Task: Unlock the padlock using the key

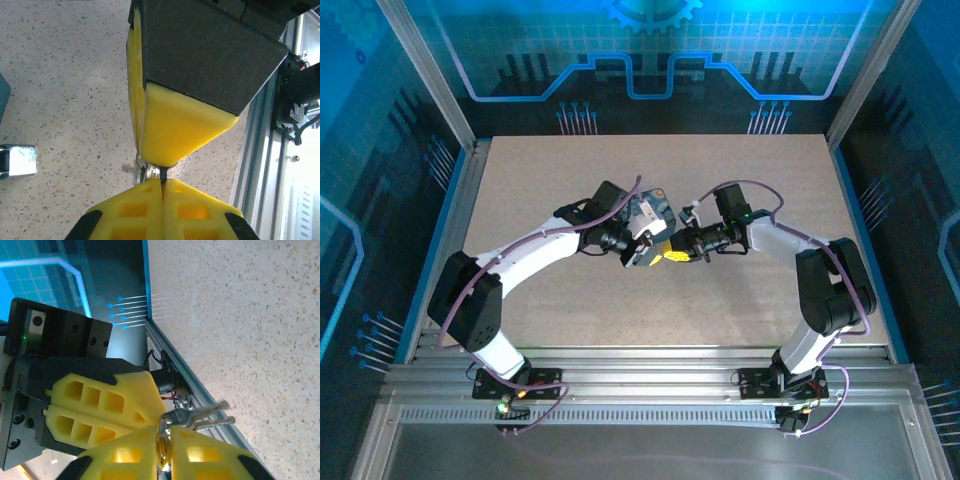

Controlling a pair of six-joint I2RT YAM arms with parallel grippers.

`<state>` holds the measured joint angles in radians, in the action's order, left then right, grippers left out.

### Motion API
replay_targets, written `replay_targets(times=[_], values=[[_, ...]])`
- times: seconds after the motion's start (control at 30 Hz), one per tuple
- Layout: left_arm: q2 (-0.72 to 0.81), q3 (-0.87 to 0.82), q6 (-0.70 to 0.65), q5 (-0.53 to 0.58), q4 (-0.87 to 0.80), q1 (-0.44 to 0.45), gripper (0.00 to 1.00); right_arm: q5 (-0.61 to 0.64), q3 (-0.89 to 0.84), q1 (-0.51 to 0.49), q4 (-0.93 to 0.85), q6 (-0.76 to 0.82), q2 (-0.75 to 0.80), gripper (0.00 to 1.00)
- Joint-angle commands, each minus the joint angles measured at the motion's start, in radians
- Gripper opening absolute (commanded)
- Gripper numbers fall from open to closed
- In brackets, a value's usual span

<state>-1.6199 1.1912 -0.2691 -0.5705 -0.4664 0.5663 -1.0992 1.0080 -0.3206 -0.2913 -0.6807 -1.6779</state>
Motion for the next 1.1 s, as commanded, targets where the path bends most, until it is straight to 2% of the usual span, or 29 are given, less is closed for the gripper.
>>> replay_targets(times=[0.0, 0.1, 0.13, 0.2, 0.3, 0.37, 0.5, 0.6, 0.7, 0.9, 1.07], values=[[0.026, -0.008, -0.013, -0.021, 0.029, -0.006, 0.00, -0.024, 0.011, -0.015, 0.025, -0.017, 0.007, 0.07], [0.041, -0.027, 0.031, 0.030, 0.071, -0.025, 0.00, -0.016, -0.010, -0.002, 0.037, -0.033, 0.021, 0.02], [0.045, -0.036, 0.055, 0.038, 0.086, -0.038, 0.04, -0.016, -0.021, 0.003, 0.053, -0.047, 0.025, 0.02], [0.051, -0.044, 0.120, 0.041, 0.104, -0.071, 0.30, -0.014, -0.065, 0.020, 0.160, -0.115, 0.042, 0.01], [0.061, -0.054, 0.203, -0.003, 0.110, -0.097, 0.43, 0.000, -0.123, 0.038, 0.344, -0.217, 0.073, 0.00], [0.076, -0.076, 0.270, -0.030, 0.143, -0.097, 0.47, 0.021, -0.154, 0.043, 0.422, -0.255, 0.085, 0.00], [0.094, -0.147, 0.568, -0.035, 0.292, -0.113, 0.50, 0.033, -0.155, 0.041, 0.513, -0.289, 0.071, 0.00], [0.077, -0.181, 0.800, -0.109, 0.397, -0.122, 0.50, 0.045, -0.141, 0.040, 0.532, -0.286, 0.056, 0.00], [0.089, -0.235, 0.970, -0.150, 0.553, -0.120, 0.49, 0.057, -0.136, 0.037, 0.555, -0.292, 0.050, 0.00], [0.092, -0.220, 0.975, -0.134, 0.514, -0.120, 0.49, 0.056, -0.135, 0.016, 0.613, -0.323, 0.038, 0.00], [0.072, -0.219, 1.006, -0.158, 0.562, -0.118, 0.46, 0.064, -0.113, -0.003, 0.631, -0.339, 0.034, 0.00]])
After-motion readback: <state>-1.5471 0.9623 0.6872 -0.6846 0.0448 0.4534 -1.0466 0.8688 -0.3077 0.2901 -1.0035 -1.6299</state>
